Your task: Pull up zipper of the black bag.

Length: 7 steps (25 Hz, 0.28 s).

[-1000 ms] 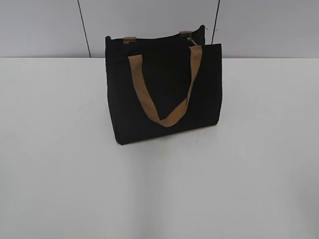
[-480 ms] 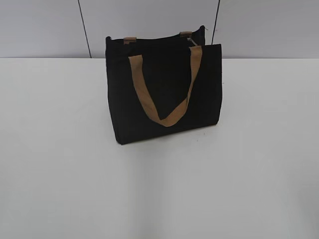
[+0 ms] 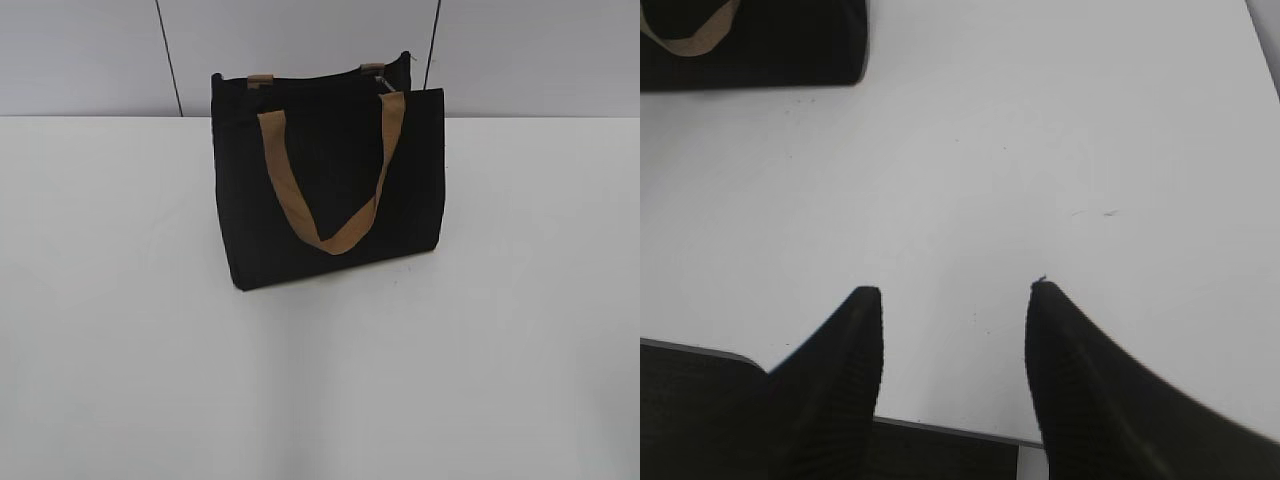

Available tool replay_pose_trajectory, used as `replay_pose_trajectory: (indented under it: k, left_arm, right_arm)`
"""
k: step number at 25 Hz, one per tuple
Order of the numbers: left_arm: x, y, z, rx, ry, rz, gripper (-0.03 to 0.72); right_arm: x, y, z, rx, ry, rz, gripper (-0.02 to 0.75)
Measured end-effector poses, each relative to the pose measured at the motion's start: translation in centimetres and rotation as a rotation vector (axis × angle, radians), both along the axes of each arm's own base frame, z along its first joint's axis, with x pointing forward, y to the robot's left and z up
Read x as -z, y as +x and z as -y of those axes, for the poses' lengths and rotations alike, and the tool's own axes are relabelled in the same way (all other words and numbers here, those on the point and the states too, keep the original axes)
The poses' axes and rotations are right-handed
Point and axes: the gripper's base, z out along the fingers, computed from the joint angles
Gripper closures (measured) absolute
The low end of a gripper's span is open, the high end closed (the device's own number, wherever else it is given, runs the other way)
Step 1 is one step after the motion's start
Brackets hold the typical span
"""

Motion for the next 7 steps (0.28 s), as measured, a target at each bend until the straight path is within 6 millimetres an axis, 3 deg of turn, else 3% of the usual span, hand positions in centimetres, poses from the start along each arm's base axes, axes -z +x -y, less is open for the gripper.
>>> replay_pose_trajectory:
  k: [7]
  left_arm:
    - [0.00,0.00,0.01,0.000,0.000,0.000,0.209]
  right_arm:
    - [0.00,-0.03,0.01,-0.017,0.000,0.000,0.377]
